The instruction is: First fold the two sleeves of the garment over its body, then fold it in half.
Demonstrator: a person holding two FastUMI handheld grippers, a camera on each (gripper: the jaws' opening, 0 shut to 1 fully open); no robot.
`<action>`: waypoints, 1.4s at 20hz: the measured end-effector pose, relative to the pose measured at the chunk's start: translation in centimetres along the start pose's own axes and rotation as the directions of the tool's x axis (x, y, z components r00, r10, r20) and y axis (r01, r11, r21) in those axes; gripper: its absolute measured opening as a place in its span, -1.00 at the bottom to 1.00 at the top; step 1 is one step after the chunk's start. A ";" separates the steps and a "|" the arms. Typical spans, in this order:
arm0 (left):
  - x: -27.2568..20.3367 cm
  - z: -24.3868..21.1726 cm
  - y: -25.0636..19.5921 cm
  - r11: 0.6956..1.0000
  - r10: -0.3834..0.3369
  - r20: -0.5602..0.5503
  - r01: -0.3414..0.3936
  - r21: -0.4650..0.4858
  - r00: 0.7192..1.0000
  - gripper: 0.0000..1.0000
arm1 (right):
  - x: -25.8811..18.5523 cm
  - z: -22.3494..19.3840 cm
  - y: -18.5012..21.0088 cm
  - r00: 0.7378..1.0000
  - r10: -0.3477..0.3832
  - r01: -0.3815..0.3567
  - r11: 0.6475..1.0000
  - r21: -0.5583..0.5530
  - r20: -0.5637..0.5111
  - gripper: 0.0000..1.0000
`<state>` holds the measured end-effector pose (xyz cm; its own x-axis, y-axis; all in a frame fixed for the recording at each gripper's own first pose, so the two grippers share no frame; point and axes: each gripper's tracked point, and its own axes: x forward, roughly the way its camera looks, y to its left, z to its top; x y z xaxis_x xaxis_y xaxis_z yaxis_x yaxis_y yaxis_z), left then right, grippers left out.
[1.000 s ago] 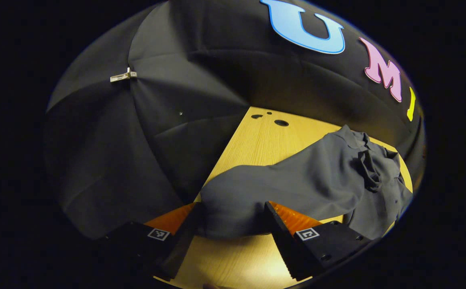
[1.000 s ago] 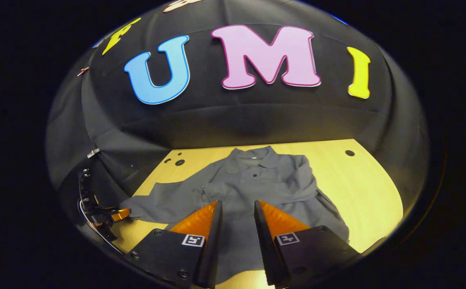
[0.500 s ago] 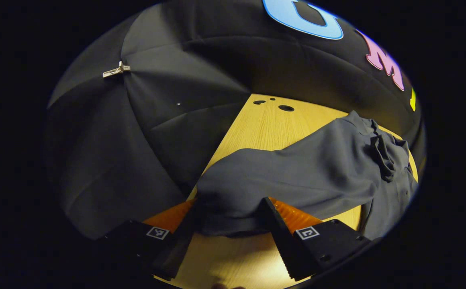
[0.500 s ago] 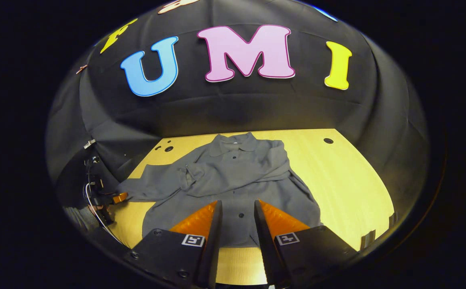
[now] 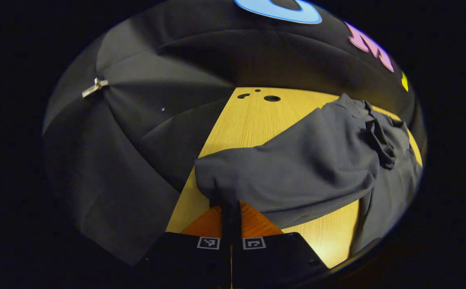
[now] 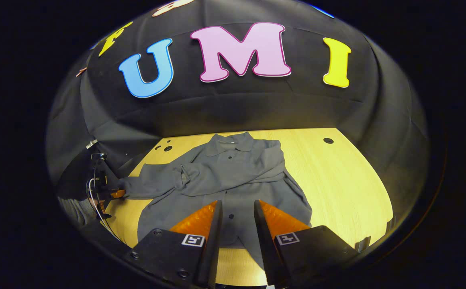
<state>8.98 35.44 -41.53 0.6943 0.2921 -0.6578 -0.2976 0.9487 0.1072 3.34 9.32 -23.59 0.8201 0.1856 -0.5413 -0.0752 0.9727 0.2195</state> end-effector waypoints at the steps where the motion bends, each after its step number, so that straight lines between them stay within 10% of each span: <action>1: -0.5 1.1 -0.4 1.000 0.007 0.028 -0.008 0.007 1.000 -0.96 | 0.1 0.1 -0.5 1.000 0.001 -0.001 1.000 0.001 0.002 -0.01; 16: -14.7 18.3 -23.8 0.972 -0.229 0.371 0.229 0.043 0.900 -0.89 | 1.7 0.1 -10.9 1.000 -0.021 0.022 0.999 0.040 -0.002 -0.01; 23: -13.8 17.0 -39.5 0.920 -0.391 0.306 0.371 0.126 0.868 -0.89 | 2.5 -1.6 -16.1 0.999 -0.029 0.031 0.996 0.079 -0.035 -0.01; 28: -9.0 13.0 -47.3 0.913 -0.394 0.205 0.356 0.197 0.896 -0.89 | 4.3 -3.1 -19.6 0.997 -0.037 0.044 0.992 0.116 -0.063 -0.01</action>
<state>25.31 -10.46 -30.95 0.8735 -0.0870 -0.4790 0.1049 0.9944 0.0105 6.58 -8.58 -32.69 0.7848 0.1579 -0.5993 0.0275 0.9572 0.2882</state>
